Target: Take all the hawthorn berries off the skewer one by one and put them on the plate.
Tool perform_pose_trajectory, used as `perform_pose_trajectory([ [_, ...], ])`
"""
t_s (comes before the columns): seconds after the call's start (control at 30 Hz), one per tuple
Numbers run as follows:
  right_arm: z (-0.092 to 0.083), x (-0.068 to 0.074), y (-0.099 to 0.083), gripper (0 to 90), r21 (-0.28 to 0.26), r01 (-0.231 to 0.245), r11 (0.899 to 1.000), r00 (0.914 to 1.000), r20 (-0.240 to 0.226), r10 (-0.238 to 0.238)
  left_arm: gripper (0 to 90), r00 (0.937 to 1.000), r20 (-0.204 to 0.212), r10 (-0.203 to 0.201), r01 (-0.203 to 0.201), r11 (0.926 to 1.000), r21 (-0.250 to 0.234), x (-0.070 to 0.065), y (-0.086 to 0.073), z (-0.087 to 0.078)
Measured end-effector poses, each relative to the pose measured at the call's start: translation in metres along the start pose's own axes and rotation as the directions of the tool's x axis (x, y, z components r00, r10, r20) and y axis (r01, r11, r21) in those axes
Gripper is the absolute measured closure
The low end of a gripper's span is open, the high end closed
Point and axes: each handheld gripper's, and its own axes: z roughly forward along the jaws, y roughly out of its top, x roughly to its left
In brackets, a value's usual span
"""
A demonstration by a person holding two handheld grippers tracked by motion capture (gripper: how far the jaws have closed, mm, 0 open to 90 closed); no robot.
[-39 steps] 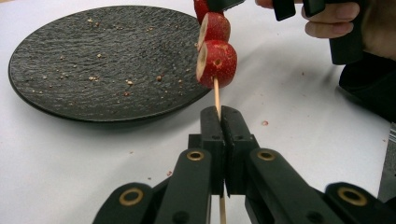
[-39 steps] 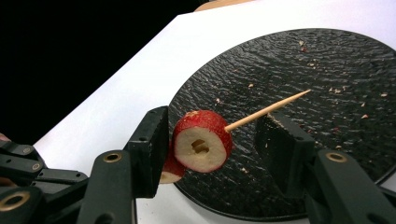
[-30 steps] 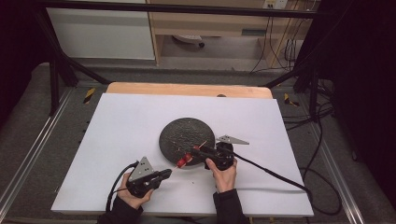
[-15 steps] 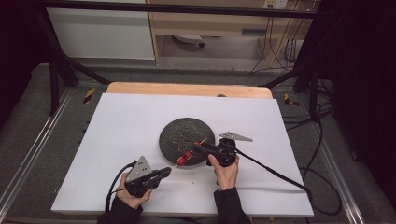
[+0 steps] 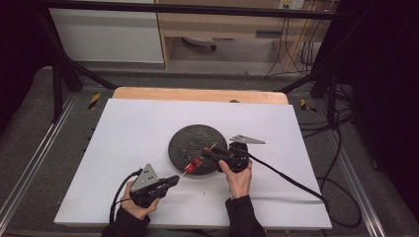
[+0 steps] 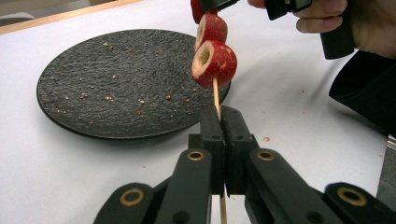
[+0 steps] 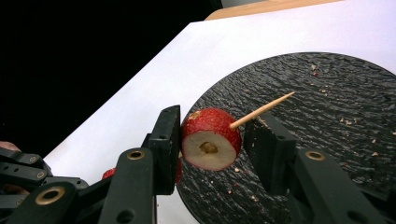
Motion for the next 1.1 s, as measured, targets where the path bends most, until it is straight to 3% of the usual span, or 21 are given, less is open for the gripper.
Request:
perform_pose_trajectory([
  [0.2,0.002,-0.001,-0.001,56.7,-0.005,-0.026,1.000,0.9996,0.007,0.026,88.6,0.9995,-0.027,0.016,-0.017,0.9998,-0.014,-0.002,0.000,-0.002],
  [0.3,0.005,-0.002,-0.002,52.3,0.011,-0.050,0.999,0.9987,-0.006,0.050,88.6,0.9996,-0.018,0.020,-0.020,0.9995,-0.025,-0.003,0.000,-0.003],
  [0.53,0.006,-0.002,-0.003,59.7,0.014,-0.077,0.997,0.9967,-0.024,0.078,88.6,0.9995,-0.015,0.027,-0.027,0.9995,-0.017,-0.005,-0.001,0.000],
  [0.9,0.004,-0.006,0.008,59.5,0.003,-0.100,0.995,0.9941,-0.042,0.100,88.6,0.9991,-0.019,0.037,-0.037,0.9987,-0.035,-0.005,0.001,-0.002],
  [1.0,0.001,-0.010,0.014,60.1,-0.013,-0.082,0.997,0.9966,-0.008,0.082,88.6,0.9992,-0.021,0.035,-0.036,0.9990,-0.028,-0.003,0.000,-0.003],
  [1.07,-0.005,-0.014,0.023,60.1,-0.024,-0.069,0.997,0.9965,0.045,0.070,88.6,0.9995,-0.018,0.027,-0.028,0.9992,-0.028,-0.002,-0.001,-0.004],
  [1.1,-0.005,-0.014,0.023,60.1,-0.024,-0.069,0.997,0.9965,0.045,0.070,88.6,0.9995,-0.018,0.026,-0.027,0.9992,-0.028,-0.001,-0.001,-0.004],
])
